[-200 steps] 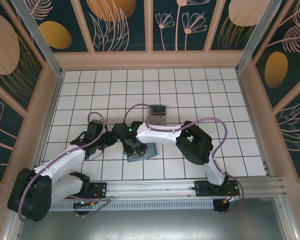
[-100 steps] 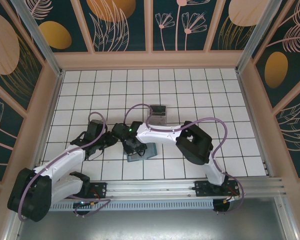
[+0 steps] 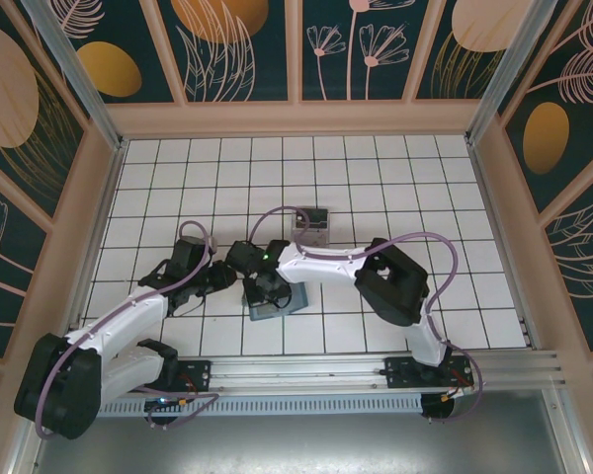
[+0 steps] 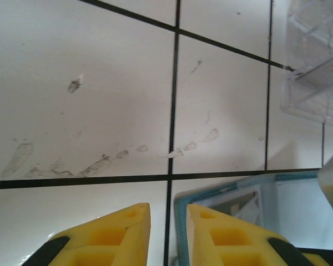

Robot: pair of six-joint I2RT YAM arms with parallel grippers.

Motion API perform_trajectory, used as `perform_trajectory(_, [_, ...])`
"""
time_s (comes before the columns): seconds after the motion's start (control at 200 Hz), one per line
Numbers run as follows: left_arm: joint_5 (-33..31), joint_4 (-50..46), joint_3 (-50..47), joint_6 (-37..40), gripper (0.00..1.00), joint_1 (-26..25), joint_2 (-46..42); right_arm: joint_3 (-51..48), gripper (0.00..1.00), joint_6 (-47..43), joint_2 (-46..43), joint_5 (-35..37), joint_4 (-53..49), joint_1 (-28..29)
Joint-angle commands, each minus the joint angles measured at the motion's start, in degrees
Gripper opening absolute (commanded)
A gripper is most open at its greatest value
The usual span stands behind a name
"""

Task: Take the credit cards out of the card holder

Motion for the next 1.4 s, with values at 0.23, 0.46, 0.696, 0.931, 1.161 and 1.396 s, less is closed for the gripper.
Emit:
perform_trajectory(0.23, [5.84, 1.51, 1.88, -0.81, 0.22, -0.45, -1.59, -12.45, 0.03, 5.75, -11.28, -7.15, 15.64, -3.68])
perform_trajectory(0.46, [4.97, 3.22, 3.12, -1.89, 0.22, -5.46, 2.36, -20.89, 0.04, 6.38, -16.26, -10.11, 23.66, -5.62])
perform_trajectory(0.696, [5.24, 4.41, 3.9, -2.42, 0.2, -9.02, 8.29, -29.43, 0.04, 9.05, -20.14, -13.33, 33.54, -7.32])
perform_trajectory(0.931, [6.54, 4.71, 6.44, -2.04, 0.18, -12.58, 13.3, -30.51, 0.06, 8.94, -21.06, -13.61, 34.15, -7.72])
perform_trajectory(1.161, [7.42, 4.43, 8.06, -1.61, 0.18, -13.88, 16.33, -29.69, 0.14, 8.19, -21.63, -12.51, 32.15, -7.95])
perform_trajectory(1.396, [7.77, 3.71, 9.38, -1.25, 0.18, -14.19, 17.24, -27.49, 0.25, 5.43, -24.72, -6.78, 23.83, -9.54])
